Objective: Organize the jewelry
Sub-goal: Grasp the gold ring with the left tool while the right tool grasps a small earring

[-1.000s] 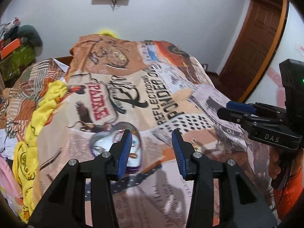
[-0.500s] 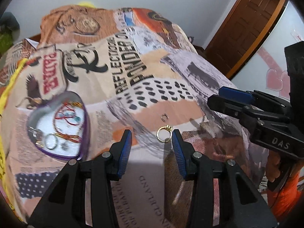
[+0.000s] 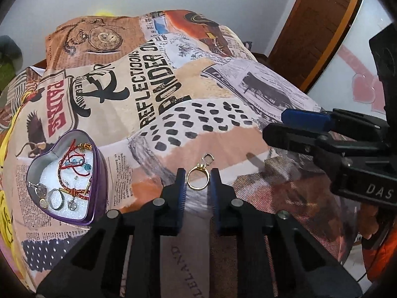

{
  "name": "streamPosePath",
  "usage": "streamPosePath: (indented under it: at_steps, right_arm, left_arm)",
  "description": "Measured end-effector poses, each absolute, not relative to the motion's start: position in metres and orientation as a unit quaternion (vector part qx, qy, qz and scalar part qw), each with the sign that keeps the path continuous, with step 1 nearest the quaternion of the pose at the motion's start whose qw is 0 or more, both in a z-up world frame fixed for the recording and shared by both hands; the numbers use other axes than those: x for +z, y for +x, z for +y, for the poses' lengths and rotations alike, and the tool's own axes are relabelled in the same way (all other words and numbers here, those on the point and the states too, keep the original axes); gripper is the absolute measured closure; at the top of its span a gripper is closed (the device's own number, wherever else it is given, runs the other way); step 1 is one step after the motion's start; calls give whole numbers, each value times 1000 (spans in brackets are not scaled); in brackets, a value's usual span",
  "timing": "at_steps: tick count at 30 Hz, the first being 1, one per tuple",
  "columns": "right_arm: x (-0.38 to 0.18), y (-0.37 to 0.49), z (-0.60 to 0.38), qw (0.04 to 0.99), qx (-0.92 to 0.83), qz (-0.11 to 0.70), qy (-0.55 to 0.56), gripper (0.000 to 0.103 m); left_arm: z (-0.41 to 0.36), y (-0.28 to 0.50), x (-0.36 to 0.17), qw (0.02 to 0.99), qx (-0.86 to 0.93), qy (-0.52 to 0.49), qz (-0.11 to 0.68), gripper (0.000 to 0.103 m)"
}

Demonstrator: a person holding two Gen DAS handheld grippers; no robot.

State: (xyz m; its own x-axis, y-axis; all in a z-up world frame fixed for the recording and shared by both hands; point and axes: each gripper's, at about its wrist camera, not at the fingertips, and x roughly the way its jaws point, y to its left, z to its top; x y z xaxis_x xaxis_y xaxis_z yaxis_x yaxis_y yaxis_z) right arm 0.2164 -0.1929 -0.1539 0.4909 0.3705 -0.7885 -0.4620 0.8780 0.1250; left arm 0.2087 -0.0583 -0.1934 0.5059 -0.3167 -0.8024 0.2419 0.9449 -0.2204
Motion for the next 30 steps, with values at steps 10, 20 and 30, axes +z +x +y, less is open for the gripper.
streamPosePath:
  at_steps: [10,20,30]
  right_arm:
    - [-168,217,-166,844,271,455,-81,62]
    - [-182,219,-135,820,300,471,-123,79]
    - [-183,216,-127,821,295,466,-147,94]
  left_arm:
    - [-38,196,-184,882,-141,-40,448,85]
    - [-12,191,-176,889,-123,-59,437,85]
    - [-12,185,-171,893,-123,-68,427,85]
